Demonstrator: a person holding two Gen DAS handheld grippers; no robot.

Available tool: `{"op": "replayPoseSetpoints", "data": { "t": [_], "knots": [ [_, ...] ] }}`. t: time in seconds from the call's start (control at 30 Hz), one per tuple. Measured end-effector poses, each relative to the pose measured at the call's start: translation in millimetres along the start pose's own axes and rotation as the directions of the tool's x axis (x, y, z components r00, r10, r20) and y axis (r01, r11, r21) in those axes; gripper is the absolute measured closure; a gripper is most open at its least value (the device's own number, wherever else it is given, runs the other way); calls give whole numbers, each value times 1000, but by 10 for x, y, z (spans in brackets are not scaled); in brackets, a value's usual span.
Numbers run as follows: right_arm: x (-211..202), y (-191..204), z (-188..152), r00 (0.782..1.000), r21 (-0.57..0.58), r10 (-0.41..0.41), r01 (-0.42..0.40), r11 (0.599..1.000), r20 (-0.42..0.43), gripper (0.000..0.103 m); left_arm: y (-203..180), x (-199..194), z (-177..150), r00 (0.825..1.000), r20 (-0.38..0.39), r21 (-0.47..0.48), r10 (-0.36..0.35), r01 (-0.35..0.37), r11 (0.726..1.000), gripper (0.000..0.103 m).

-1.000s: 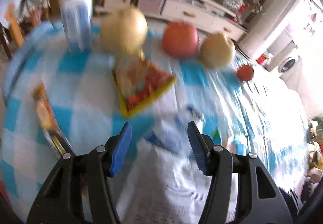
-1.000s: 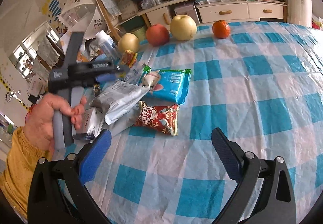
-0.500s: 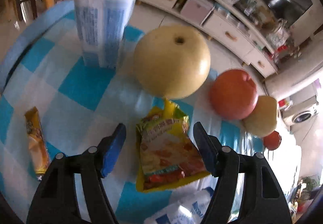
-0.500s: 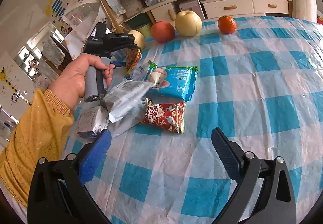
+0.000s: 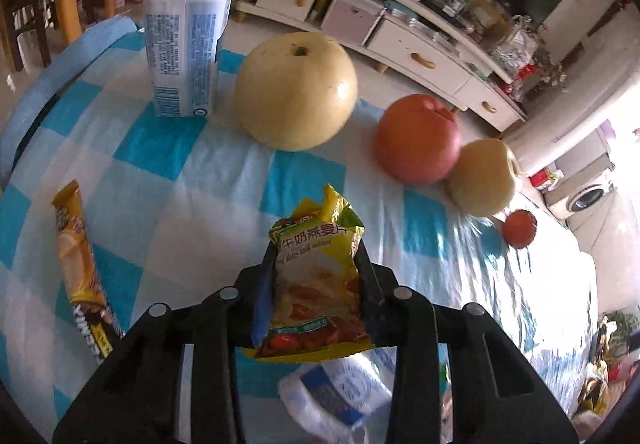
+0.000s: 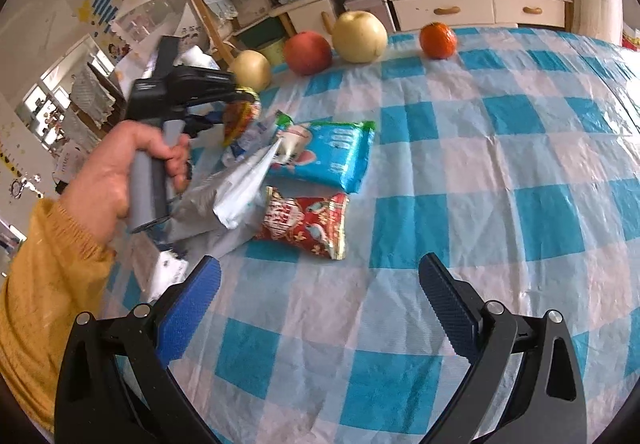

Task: Collect trash
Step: 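Grasp the red snack wrapper with the right gripper while the left gripper holds the yellow bag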

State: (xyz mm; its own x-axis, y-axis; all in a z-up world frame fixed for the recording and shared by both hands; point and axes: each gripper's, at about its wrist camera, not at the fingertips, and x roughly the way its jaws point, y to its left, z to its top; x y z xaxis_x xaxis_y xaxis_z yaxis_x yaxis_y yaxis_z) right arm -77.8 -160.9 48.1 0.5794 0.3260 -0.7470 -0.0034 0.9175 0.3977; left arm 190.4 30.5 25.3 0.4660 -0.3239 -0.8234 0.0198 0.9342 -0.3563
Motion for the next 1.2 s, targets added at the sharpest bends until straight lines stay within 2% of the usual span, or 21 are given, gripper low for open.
{"op": "replayPoseSetpoints", "data": {
  "t": [0.23,0.4,0.47,0.5,0.53,0.73,0.93,1.07,1.2],
  "knots": [
    [81,27,-8,1000,-18,7,-8,1000,-19,5,-53,-394,-250,996,53,74,-66,62,995,66],
    [185,70,-15,999,-42,-10,8,999,-40,6,-72,-787,-421,987,110,104,-117,105,989,66],
    [237,88,-20,999,-53,-18,15,998,-50,10,-38,-968,-534,982,131,114,-135,121,986,66],
    [264,95,-22,998,-58,-19,16,998,-56,17,-25,-1064,-599,979,144,119,-143,127,985,66],
    [312,108,-27,997,-65,-20,16,998,-69,20,-7,-1120,-636,977,150,121,-150,132,984,66],
    [502,147,-27,995,-73,-44,38,997,-88,20,150,-1455,-1004,963,192,101,-190,173,980,66],
    [571,173,37,997,-69,-51,48,996,-51,20,364,-1664,-1291,956,227,75,-187,174,982,66],
    [610,177,82,999,-48,-30,28,998,-32,20,462,-1779,-1415,953,257,77,-162,146,986,66],
    [661,227,100,999,-56,-46,45,997,-4,26,587,-1861,-1493,946,286,78,-151,134,988,66]
  ]
}}
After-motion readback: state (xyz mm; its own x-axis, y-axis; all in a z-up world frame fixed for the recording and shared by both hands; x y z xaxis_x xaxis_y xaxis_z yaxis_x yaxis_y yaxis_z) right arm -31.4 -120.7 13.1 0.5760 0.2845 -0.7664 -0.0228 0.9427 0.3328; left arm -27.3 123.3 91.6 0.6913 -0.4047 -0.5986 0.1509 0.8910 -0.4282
